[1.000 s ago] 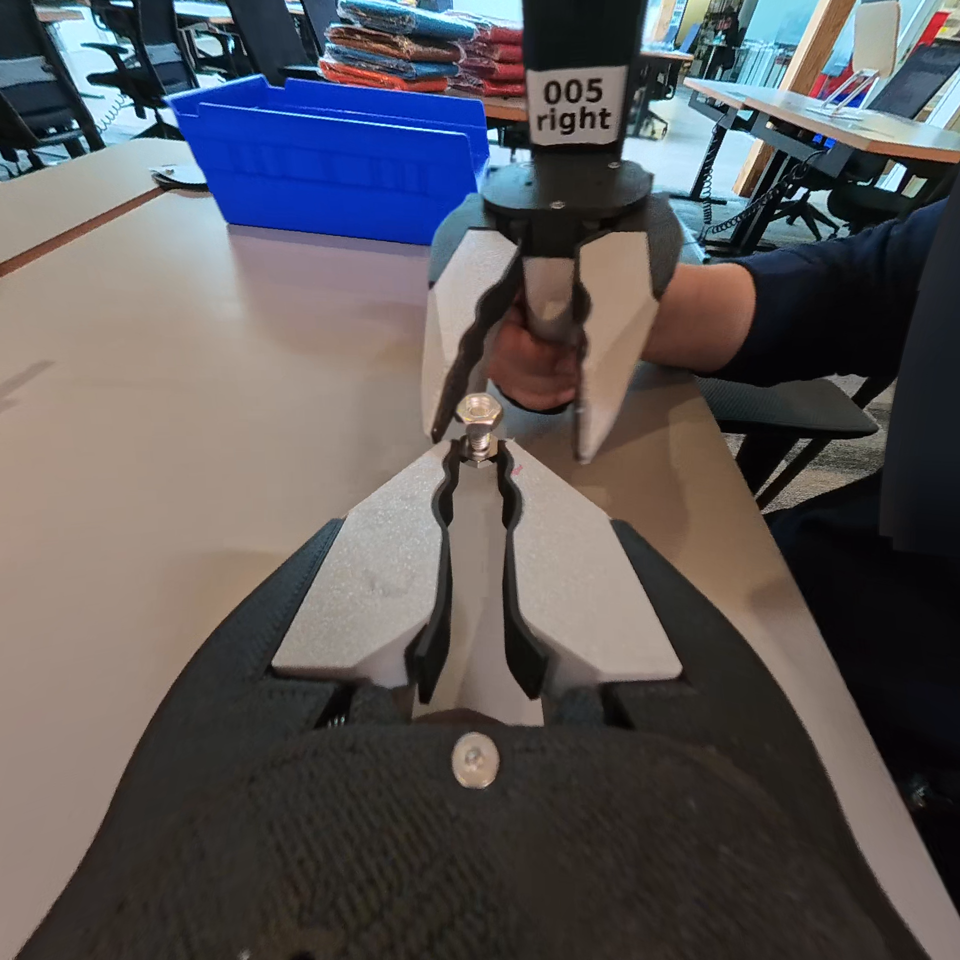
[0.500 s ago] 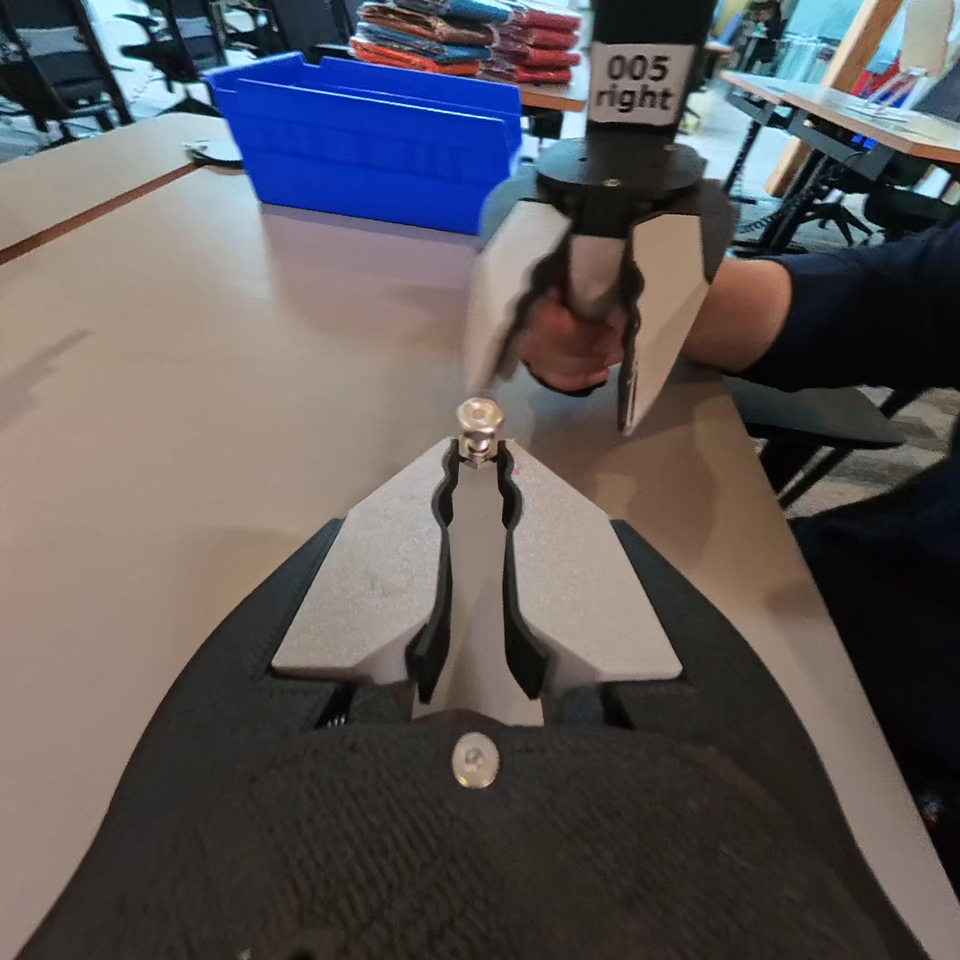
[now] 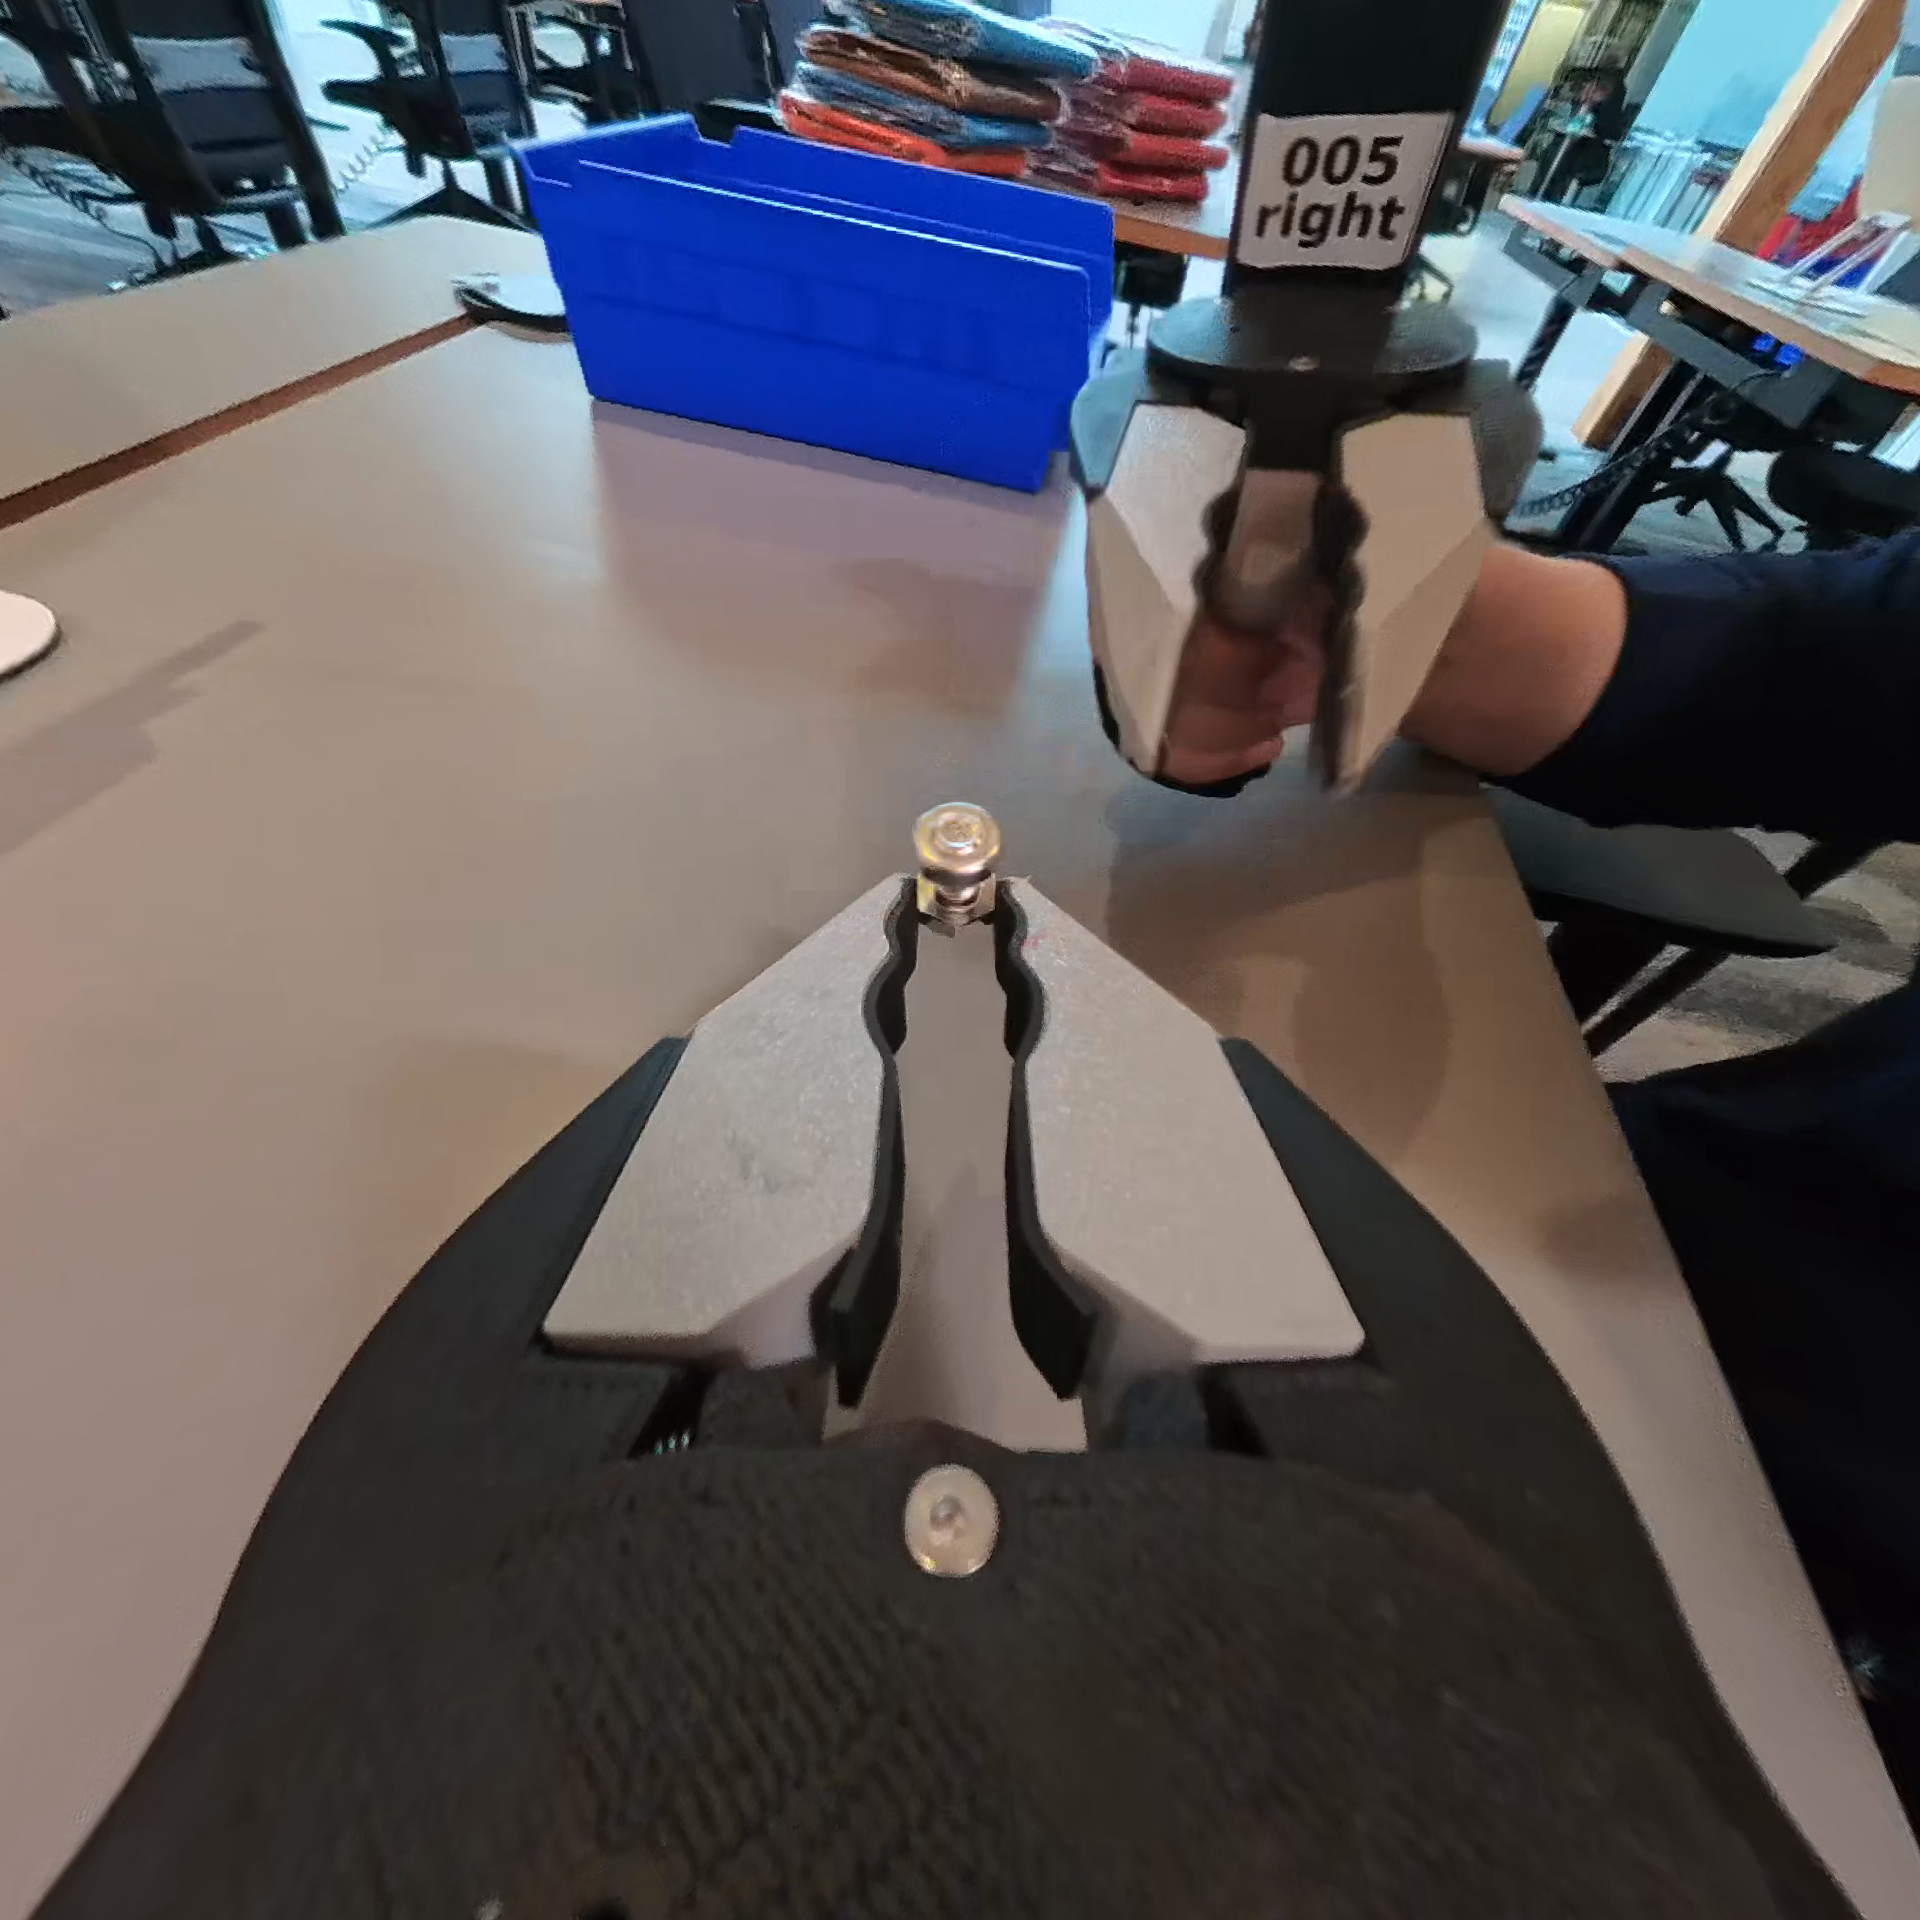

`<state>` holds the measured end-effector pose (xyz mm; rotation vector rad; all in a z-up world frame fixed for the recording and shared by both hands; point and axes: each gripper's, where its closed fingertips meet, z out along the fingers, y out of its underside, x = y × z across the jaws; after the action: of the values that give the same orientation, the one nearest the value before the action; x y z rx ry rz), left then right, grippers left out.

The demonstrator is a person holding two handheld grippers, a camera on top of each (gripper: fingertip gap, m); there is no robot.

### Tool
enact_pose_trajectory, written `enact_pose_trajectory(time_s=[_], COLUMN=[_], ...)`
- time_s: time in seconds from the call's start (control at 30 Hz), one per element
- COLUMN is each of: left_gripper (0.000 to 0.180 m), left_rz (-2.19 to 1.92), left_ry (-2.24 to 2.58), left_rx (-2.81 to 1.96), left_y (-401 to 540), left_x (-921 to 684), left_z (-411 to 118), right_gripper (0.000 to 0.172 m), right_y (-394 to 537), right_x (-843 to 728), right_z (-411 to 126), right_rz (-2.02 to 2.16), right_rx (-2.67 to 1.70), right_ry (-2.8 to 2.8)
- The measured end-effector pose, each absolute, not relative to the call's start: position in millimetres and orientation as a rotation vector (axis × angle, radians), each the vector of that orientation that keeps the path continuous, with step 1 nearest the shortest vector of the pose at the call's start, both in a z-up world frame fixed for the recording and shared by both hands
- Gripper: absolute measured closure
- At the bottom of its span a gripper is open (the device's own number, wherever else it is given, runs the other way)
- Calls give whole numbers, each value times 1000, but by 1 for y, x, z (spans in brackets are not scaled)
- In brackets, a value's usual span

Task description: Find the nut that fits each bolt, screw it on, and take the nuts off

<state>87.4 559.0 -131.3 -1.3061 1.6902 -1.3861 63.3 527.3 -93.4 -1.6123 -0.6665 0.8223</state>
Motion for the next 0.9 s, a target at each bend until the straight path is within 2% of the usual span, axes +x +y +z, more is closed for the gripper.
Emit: enact_pose_trajectory(time_s=[0.1, 0.13, 0.23, 0.27, 0.33, 0.37, 0.4, 0.43, 0.53, 0.83, 0.9], left_gripper=[168, 168, 168, 168, 168, 168, 168, 168, 168, 168, 168], left_rz=[-1434, -1424, -1412, -1403, -1398, -1398, -1383, -1381, -1422, -1470, -1463], left_ry=[1695, 1707, 1727, 1724, 1720, 1707, 1679, 1663, 1665, 1730, 1737], left_rx=[-1273, -1261, -1240, -1247, -1265, -1284, -1307, -1319, -1309, -1272, -1275], left_y=[554, 551, 543, 544, 549, 552, 558, 563, 563, 545, 544], left_x=[85, 86, 87, 87, 87, 87, 88, 88, 86, 85, 86], left_z=[-126, -126, -126, -127, -130, -130, -130, -130, -127, -128, -129], right_gripper=[113, 113, 117, 125, 123, 129, 162, 163, 133, 160, 160], right_y=[547, 551, 556, 553, 550, 548, 537, 532, 547, 561, 560], right_x=[82, 81, 61, 54, 56, 60, 61, 64, 85, 66, 66], right_z=[-94, -94, -98, -102, -104, -103, -97, -89, -89, -109, -109], right_rz=[726, 734, 783, 788, 726, 704, 754, 811, 744, 664, 685], right_rx=[-1641, -1641, -1657, -1664, -1669, -1669, -1636, -1592, -1627, -1710, -1695], right_ry=[-553, -552, -612, -657, -671, -670, -694, -656, -541, -634, -627])
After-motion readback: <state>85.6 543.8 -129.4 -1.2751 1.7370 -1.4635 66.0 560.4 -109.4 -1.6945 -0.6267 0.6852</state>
